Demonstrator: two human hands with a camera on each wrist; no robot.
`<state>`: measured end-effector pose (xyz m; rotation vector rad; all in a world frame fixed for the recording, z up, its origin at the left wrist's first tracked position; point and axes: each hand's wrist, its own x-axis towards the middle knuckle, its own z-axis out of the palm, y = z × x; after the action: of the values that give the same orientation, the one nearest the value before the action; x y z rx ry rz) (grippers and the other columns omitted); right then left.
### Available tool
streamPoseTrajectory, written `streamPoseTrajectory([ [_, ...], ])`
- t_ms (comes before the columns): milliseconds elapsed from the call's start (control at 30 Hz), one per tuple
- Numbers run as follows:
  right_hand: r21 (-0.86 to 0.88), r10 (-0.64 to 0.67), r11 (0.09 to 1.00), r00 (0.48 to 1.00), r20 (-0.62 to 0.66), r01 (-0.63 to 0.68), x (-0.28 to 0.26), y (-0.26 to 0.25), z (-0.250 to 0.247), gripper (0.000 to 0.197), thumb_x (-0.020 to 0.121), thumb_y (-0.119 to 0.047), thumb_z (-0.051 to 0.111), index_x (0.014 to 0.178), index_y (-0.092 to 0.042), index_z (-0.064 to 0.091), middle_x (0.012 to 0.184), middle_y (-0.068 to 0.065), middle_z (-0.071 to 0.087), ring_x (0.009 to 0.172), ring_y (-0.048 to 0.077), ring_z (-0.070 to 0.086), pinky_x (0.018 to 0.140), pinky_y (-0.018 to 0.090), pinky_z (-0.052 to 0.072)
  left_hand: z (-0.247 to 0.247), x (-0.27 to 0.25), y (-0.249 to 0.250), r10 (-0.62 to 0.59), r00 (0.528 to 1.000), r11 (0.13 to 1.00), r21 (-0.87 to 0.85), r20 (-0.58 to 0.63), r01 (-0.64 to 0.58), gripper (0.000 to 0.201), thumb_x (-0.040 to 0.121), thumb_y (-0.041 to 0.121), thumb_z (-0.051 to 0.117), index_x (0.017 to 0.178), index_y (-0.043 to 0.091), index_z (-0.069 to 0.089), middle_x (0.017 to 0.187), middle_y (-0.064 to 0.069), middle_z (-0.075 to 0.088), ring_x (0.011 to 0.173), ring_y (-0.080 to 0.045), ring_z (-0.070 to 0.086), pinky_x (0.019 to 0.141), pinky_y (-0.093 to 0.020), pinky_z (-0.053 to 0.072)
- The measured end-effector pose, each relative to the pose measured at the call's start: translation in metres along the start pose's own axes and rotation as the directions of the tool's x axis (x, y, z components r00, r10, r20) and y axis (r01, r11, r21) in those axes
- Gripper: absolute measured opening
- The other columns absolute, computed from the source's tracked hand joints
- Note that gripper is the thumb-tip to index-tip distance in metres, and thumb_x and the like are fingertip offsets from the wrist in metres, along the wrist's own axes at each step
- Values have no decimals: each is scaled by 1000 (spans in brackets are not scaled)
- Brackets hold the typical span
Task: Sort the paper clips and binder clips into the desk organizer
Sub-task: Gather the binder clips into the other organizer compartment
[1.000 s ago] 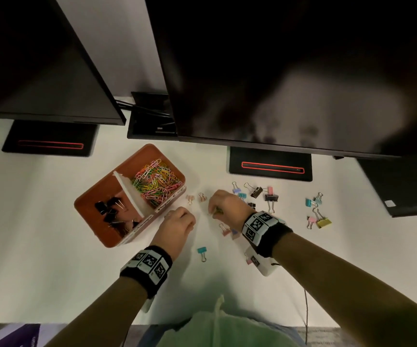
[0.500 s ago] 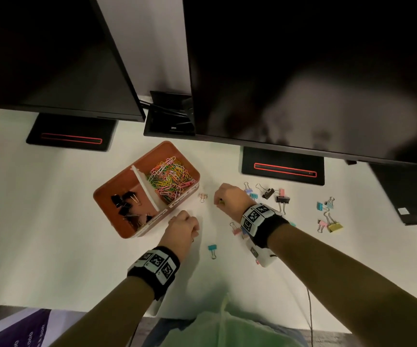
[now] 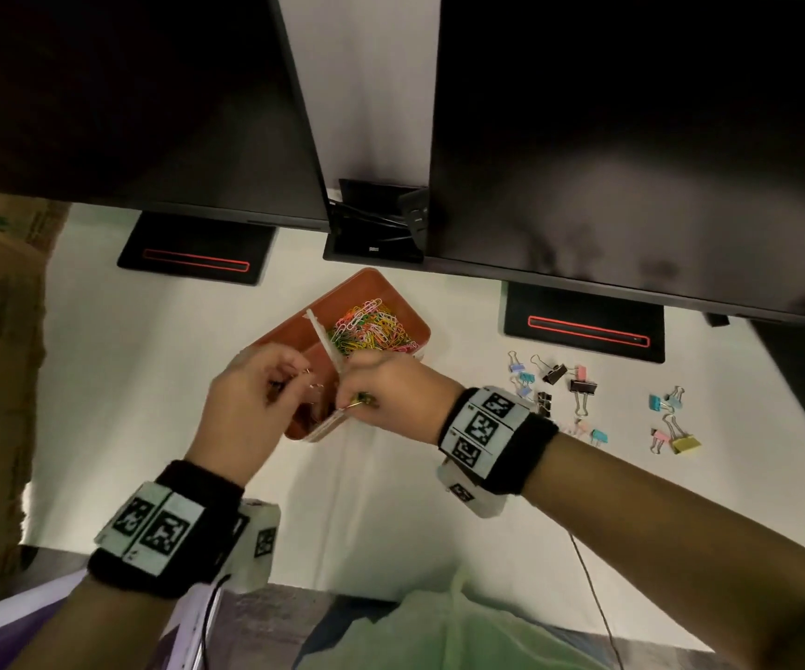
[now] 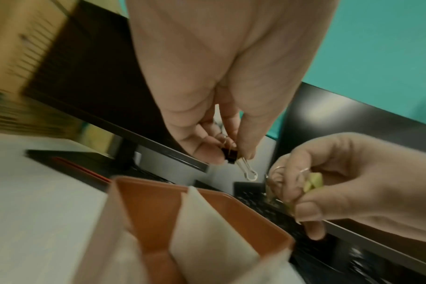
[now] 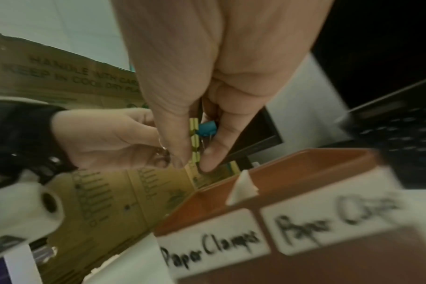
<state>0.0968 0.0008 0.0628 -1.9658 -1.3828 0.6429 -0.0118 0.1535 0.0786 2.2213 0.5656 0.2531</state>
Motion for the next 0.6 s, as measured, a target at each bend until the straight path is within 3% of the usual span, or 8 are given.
streamPoseTrajectory([
  [67,5,0,1000,1000,25,-1,28,-14,12,15,77,-5,68,93,-6,69,102,13,61,92,27,61,88,39,49,-15,10,-17,-116,993,990,-78,13,117,15,84,8,61,81,22,62,86,-1,63,80,-11,60,73,-23,55],
  [133,-13,55,998,997,62,-54,47,-19,23,27,79,-10,67,105,-8,64,113,12,55,99,28,58,98,43,43,-21,15,-27,-211,972,954,-194,105,229,19,92,11,51,85,24,63,90,-6,64,83,-18,62,75,-30,59],
  [200,-27,91,996,993,74,-89,52,-17,26,39,80,-16,67,117,-12,57,124,8,49,108,25,53,100,41,43,-22,18,-33,-220,967,961,-142,128,237,22,95,16,45,94,26,64,100,-5,65,93,-18,62,85,-37,55],
  [300,-2,89,996,996,-7,-89,29,-8,16,37,83,-21,65,118,-17,55,122,2,51,99,15,55,90,32,49,-18,14,-25,-116,992,991,-54,53,119,21,95,17,45,104,23,64,110,2,63,106,-17,58,97,-36,46],
  [367,9,131,991,988,-86,-130,-1,9,8,28,84,-23,64,111,-20,59,110,-1,56,84,12,56,81,32,53,-7,8,-10,-32,999,994,-106,26,35,18,93,17,49,102,23,64,105,2,64,101,-16,59,92,-35,48],
  [433,-28,244,968,962,-125,-249,-37,35,-2,25,84,-24,64,109,-24,60,107,-2,57,84,14,58,78,35,53,12,-1,7,65,996,987,-151,67,-54,16,91,15,53,98,23,64,99,4,62,93,-14,61,83,-29,50],
  [500,-130,393,908,917,-71,-399,-74,61,-10,30,85,-23,62,115,-26,57,115,-2,57,95,17,58,85,35,51,39,-9,20,171,969,980,-132,181,-149,16,89,10,55,98,21,63,101,3,59,90,-8,60,79,-20,49],
  [600,-214,525,835,850,33,-507,-114,91,-9,38,84,-24,63,121,-26,55,124,-2,55,113,18,52,99,34,43,90,-13,24,252,893,965,-31,373,-259,25,87,12,57,110,21,59,124,3,50,113,-5,49,101,-26,42],
])
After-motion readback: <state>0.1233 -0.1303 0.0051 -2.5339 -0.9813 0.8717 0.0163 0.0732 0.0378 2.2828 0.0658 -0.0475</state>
